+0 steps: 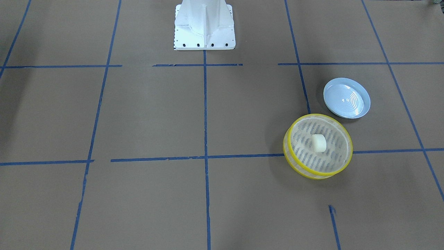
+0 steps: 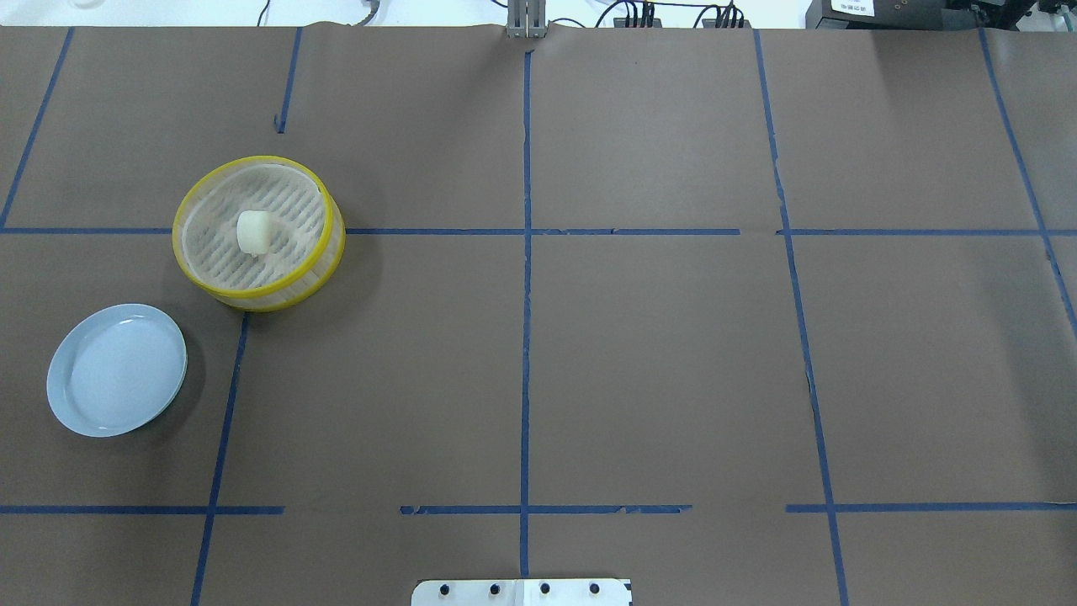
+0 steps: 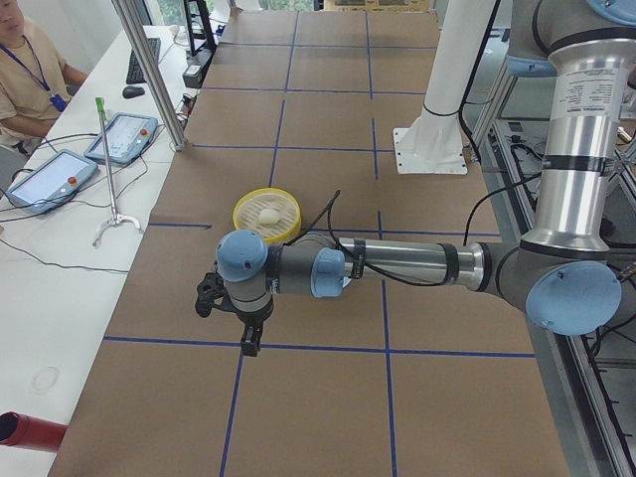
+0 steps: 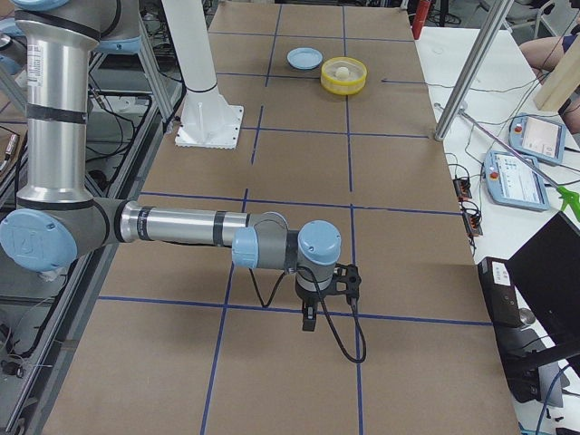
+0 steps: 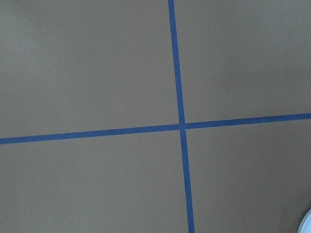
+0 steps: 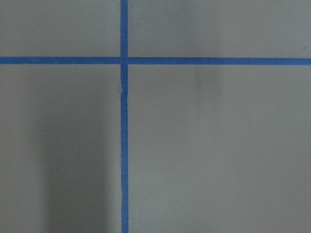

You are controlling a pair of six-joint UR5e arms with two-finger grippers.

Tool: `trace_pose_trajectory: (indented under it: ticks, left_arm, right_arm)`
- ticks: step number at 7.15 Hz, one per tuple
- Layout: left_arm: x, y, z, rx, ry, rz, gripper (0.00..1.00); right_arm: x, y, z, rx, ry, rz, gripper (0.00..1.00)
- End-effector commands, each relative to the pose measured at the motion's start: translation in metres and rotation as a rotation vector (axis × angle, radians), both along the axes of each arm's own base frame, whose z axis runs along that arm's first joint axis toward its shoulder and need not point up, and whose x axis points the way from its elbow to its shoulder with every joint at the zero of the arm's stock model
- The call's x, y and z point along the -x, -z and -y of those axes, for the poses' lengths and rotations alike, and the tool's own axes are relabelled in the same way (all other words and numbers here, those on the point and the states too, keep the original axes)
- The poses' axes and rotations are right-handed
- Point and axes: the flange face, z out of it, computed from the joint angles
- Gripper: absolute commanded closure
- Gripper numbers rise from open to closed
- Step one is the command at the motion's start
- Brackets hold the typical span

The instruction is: Place bun in steamer

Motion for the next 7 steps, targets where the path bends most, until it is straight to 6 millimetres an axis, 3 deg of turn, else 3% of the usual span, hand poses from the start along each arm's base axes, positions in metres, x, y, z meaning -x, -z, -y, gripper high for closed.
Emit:
trace_pose_trajectory:
  ticks: [1, 4, 7]
  left_arm:
    - [0.000, -0.012, -0.015, 0.031, -0.001, -0.002, 0.00]
    - [0.000, -0.004, -0.021, 0.111, -0.001, -0.004, 0.00]
    - [-0.001, -0.001, -0.013, 0.103, -0.005, -0.003, 0.00]
  right_arm:
    - [0.000, 0.000, 0.000, 0.000, 0.000, 0.000, 0.00]
    - [0.000, 0.000, 0.000, 0.000, 0.000, 0.000, 0.00]
    - [0.000, 0.000, 0.000, 0.000, 0.000, 0.000, 0.00]
